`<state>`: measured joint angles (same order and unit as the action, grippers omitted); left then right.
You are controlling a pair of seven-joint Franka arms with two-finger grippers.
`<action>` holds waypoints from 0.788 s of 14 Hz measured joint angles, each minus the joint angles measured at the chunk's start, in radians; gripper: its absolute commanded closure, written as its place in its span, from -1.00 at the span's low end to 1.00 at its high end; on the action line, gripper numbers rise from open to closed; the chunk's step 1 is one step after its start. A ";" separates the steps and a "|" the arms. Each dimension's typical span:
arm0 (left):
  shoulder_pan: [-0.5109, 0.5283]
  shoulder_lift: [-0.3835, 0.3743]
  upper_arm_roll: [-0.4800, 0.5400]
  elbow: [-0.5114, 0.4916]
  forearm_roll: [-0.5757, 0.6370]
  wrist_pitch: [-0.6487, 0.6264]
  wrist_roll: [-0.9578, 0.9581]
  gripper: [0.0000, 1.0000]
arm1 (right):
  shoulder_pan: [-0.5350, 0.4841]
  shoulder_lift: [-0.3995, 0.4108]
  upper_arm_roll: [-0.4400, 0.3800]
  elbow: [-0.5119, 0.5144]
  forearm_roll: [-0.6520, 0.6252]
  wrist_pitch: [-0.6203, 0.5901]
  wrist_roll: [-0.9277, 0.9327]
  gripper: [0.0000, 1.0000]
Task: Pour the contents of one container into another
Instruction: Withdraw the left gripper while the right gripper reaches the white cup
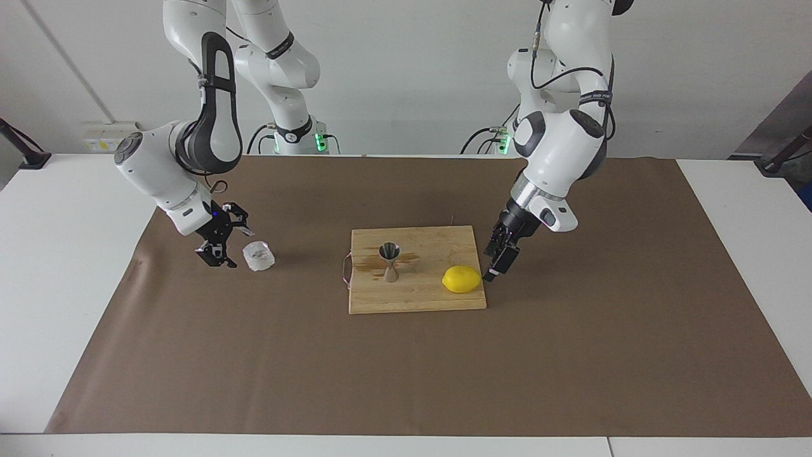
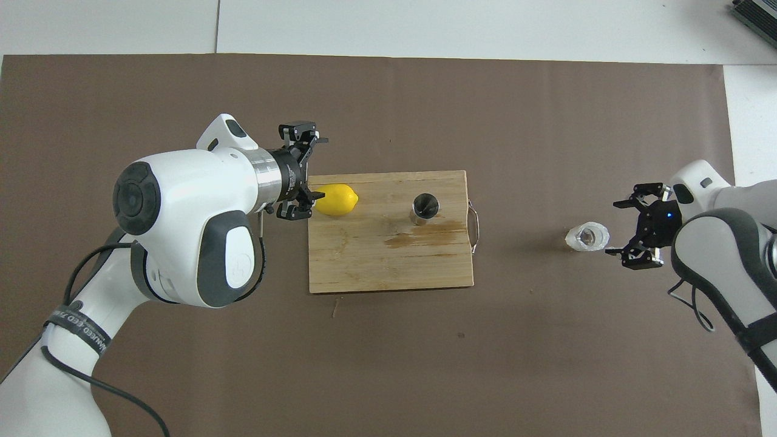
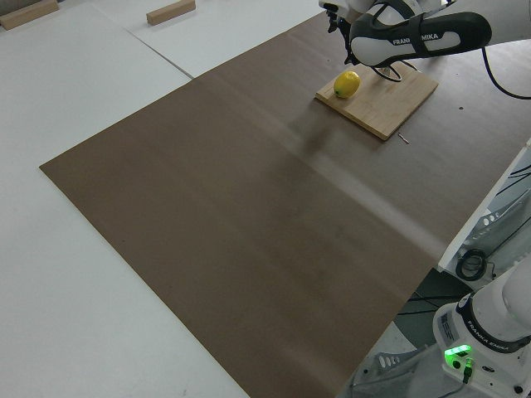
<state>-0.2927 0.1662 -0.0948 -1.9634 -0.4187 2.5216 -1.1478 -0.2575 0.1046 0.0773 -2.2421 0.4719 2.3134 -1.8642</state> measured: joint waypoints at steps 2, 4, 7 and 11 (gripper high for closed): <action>0.031 -0.003 0.002 0.006 0.051 -0.034 0.169 -1.00 | 0.001 0.018 0.000 -0.025 0.062 0.035 -0.071 -1.00; 0.058 -0.007 0.005 0.011 0.086 -0.072 0.334 -1.00 | 0.004 0.045 0.004 -0.031 0.102 0.059 -0.106 -1.00; 0.101 -0.008 0.007 0.018 0.208 -0.121 0.527 -1.00 | 0.014 0.068 0.007 -0.032 0.118 0.063 -0.107 -1.00; 0.145 -0.017 0.007 0.026 0.353 -0.230 0.786 -1.00 | 0.057 0.072 0.008 -0.031 0.137 0.091 -0.107 0.35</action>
<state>-0.1476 0.1496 -0.0876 -1.9375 -0.0656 2.2916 -0.3619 -0.2001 0.1765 0.0851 -2.2735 0.6086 2.4048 -1.9712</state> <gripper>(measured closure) 0.000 0.088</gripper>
